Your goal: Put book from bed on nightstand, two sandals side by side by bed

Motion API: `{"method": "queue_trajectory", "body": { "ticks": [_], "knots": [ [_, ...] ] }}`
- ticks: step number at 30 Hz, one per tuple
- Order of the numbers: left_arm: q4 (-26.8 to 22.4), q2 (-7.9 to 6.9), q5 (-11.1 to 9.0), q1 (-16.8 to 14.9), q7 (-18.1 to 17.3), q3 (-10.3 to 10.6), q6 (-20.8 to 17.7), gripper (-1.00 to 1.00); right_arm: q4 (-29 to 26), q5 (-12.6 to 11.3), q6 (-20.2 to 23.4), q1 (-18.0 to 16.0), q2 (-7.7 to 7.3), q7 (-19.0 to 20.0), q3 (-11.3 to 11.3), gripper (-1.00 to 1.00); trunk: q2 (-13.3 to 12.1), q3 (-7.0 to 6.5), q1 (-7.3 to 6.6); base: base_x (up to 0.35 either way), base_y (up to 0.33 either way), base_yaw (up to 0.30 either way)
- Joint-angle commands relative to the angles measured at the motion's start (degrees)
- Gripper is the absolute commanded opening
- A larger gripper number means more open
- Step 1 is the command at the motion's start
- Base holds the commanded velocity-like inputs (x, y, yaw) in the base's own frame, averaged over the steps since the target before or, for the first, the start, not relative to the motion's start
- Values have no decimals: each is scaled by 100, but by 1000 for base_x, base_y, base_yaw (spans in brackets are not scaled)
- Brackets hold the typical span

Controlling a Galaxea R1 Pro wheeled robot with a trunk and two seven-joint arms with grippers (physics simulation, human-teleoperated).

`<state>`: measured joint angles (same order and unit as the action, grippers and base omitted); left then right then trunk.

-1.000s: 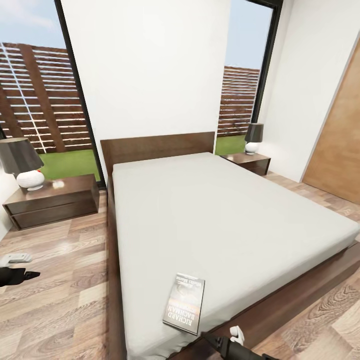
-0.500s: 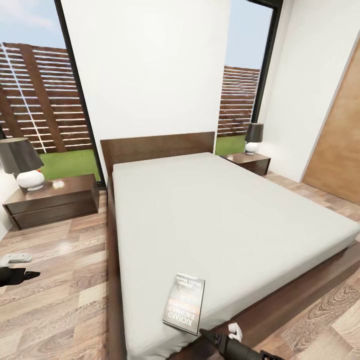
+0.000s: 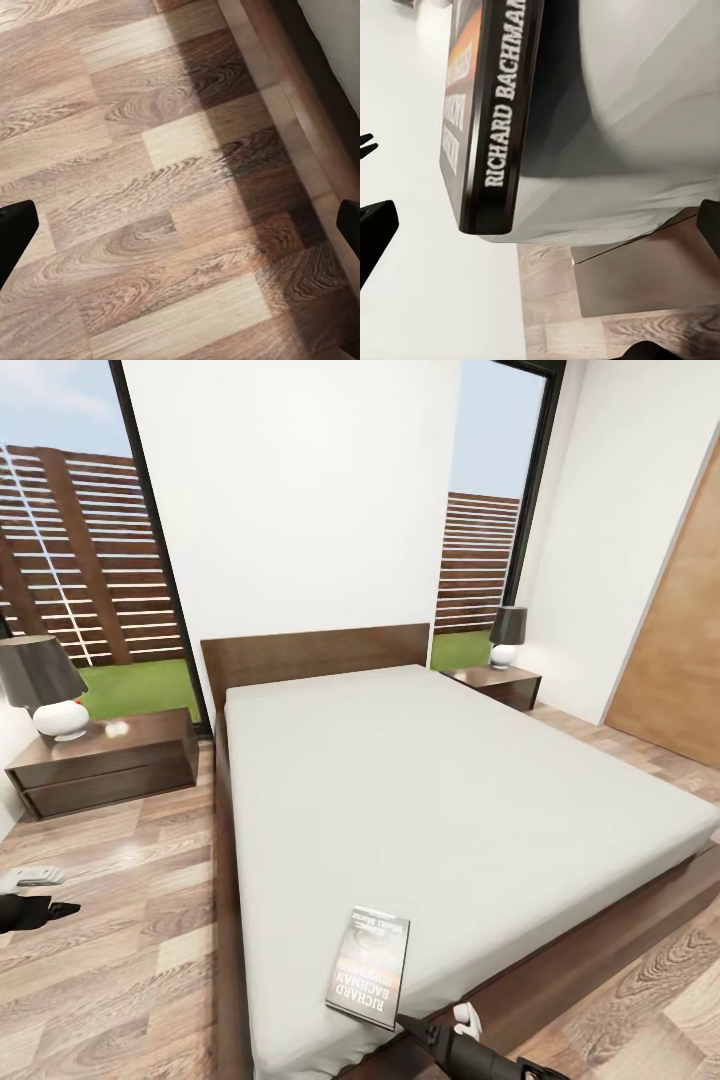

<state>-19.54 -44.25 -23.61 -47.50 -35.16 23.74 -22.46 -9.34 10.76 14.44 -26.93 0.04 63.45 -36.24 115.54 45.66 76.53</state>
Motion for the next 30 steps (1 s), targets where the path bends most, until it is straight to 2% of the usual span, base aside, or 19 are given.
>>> {"method": "queue_trajectory", "body": {
  "ticks": [1,9,26,30],
  "knots": [
    [-5,-5,-56,-5,0,26,-49,100,-7,48,47,-5,3,24,-50,100,3,6,-1,0,0,0],
    [-5,-5,-56,-5,0,25,-51,100,1,49,49,-10,4,0,-50,100,284,131,153,0,0,0],
    [-5,-5,-56,-5,-2,25,-48,100,3,49,50,-23,22,-15,-50,100,284,131,153,0,0,0],
    [-5,-5,-56,-5,-1,29,-50,100,3,56,50,-50,93,-27,-50,100,284,131,153,0,0,0]
  ]
}}
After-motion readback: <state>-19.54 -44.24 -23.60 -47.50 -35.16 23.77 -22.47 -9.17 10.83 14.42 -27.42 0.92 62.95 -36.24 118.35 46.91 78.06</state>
